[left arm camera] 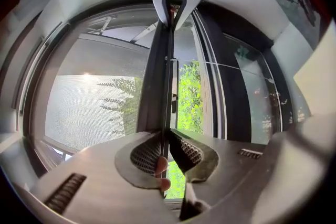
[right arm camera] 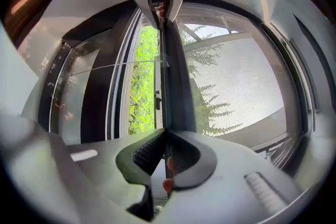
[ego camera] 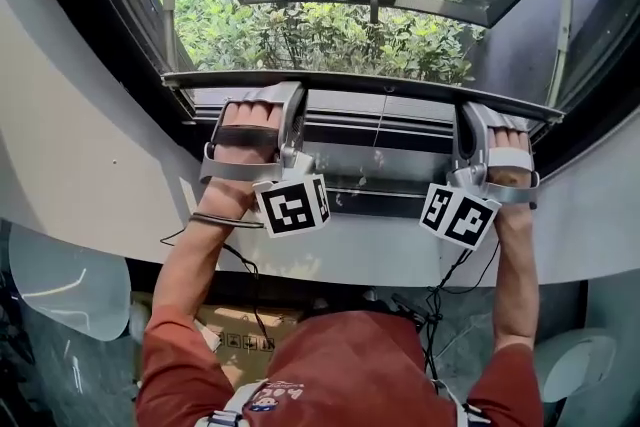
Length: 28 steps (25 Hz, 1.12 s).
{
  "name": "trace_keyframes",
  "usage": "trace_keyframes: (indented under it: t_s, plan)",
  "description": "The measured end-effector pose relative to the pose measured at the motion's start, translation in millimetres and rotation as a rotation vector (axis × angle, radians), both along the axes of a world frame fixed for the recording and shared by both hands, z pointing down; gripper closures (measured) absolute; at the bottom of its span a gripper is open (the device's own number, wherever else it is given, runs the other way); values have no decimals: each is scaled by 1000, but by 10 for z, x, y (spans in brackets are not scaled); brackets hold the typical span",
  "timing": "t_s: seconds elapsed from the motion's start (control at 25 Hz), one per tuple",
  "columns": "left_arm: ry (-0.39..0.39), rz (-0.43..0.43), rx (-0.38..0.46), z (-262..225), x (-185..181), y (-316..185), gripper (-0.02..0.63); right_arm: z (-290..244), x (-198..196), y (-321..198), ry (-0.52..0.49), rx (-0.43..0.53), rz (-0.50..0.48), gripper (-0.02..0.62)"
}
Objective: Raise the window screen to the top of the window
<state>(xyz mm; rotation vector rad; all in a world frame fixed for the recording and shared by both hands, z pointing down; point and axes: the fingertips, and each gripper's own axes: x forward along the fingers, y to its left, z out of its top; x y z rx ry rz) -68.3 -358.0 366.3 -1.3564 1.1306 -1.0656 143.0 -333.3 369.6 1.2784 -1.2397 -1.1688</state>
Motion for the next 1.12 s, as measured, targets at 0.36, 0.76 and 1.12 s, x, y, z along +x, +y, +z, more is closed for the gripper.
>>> trace_keyframes:
  t_s: [0.36, 0.76, 1.12]
  plan:
    - [-27, -21, 50, -431, 3, 1, 555, -427, 7, -4, 56, 76, 36, 561]
    - [-61, -38, 180, -1132, -1, -35, 555, -1077, 3, -62, 106, 157, 55, 561]
    - [-83, -70, 269, -1713, 7, -25, 554, -1648, 7, -70, 163, 237, 84, 561]
